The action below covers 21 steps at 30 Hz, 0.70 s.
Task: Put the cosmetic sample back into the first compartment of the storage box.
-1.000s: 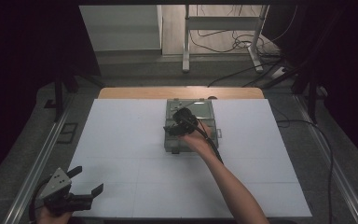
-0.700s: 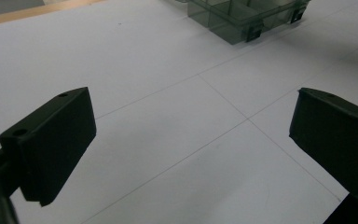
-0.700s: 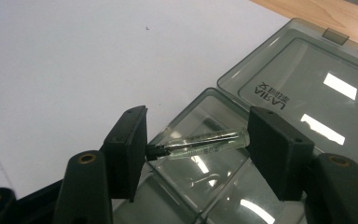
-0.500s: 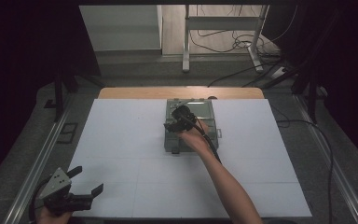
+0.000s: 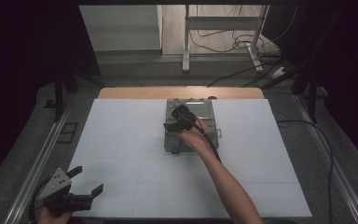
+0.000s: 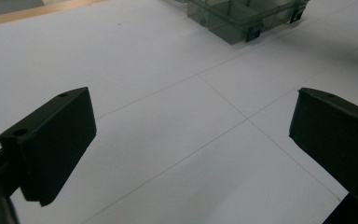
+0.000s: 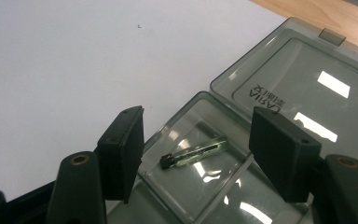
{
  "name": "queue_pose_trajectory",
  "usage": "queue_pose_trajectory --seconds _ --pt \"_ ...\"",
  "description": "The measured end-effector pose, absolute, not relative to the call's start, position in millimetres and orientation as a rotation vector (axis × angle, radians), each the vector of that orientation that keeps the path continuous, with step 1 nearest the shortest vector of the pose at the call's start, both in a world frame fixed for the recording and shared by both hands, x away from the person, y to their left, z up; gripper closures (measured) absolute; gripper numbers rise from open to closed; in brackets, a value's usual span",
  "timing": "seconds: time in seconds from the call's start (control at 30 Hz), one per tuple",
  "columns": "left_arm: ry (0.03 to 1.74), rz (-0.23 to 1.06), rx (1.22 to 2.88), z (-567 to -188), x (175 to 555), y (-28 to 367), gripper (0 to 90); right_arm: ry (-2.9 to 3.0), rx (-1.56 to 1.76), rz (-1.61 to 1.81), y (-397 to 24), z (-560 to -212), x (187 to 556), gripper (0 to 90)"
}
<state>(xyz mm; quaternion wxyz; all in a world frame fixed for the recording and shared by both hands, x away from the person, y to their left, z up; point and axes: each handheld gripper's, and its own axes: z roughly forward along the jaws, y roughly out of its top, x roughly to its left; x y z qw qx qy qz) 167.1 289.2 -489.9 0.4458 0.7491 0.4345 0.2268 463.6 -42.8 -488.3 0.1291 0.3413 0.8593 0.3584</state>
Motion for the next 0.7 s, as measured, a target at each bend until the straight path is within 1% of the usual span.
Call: queue_pose_trajectory --seconds 0.23,0.37,0.4,0.7 --pt "1.076 0.56 1.855 -490.0 167.1 288.8 0.9 2.559 1.023 1.059 -48.0 -483.2 460.2 32.9" --pt "1.077 0.561 1.856 -490.0 167.2 288.8 0.9 2.584 0.991 1.06 -50.1 -481.2 456.8 28.1" --pt "1.077 0.56 1.855 -490.0 167.3 288.9 0.9 2.585 0.986 1.06 -50.8 -480.6 455.7 25.4" --pt "1.078 0.562 1.858 -489.9 167.3 288.6 0.9 2.597 0.952 1.059 -59.2 -473.9 443.5 23.8"
